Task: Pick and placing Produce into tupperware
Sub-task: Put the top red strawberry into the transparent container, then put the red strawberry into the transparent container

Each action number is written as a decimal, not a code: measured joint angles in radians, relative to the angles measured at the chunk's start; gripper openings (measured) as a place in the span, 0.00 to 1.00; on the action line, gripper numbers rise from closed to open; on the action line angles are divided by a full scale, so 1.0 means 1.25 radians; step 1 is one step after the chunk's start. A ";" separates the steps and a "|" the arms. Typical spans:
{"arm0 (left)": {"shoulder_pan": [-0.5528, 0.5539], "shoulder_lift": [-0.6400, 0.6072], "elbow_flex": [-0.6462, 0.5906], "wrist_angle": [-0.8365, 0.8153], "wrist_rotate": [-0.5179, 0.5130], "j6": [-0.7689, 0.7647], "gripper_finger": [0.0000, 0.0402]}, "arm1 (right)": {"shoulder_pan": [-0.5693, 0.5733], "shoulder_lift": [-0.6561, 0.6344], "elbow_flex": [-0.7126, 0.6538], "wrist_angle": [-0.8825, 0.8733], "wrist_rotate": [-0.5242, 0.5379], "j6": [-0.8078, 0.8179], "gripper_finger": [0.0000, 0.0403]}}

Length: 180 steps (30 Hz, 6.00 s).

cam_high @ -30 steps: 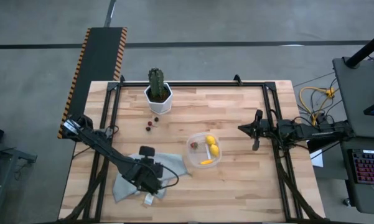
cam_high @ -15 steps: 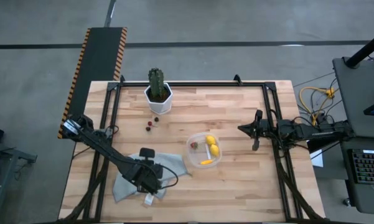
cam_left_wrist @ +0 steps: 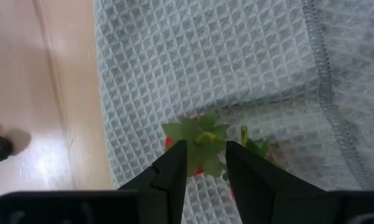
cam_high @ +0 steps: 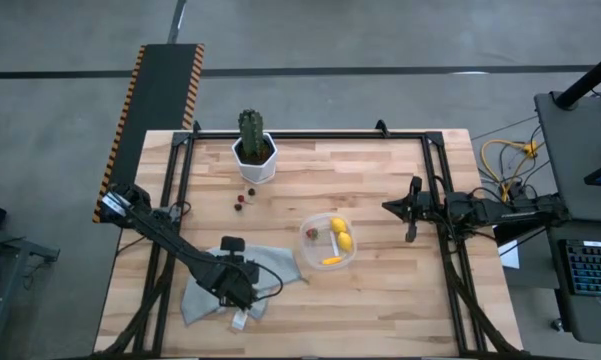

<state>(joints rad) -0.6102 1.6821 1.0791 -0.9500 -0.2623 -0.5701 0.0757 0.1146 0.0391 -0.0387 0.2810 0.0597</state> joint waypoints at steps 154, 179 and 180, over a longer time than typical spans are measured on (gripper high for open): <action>0.363 0.176 0.153 0.528 0.081 0.777 0.00 | 0.000 0.026 0.000 0.000 0.001 -0.006 0.02; 0.317 0.068 0.162 0.445 -0.069 0.758 0.26 | 0.000 0.026 0.000 0.000 0.001 -0.006 0.02; 0.310 0.053 0.162 0.419 -0.076 0.735 0.26 | 0.000 0.026 0.000 0.000 0.000 -0.006 0.02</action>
<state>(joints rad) -0.2224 1.7480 1.2812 -0.4268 -0.3570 0.3488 0.0757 0.1467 0.0387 -0.0383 0.2813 0.0517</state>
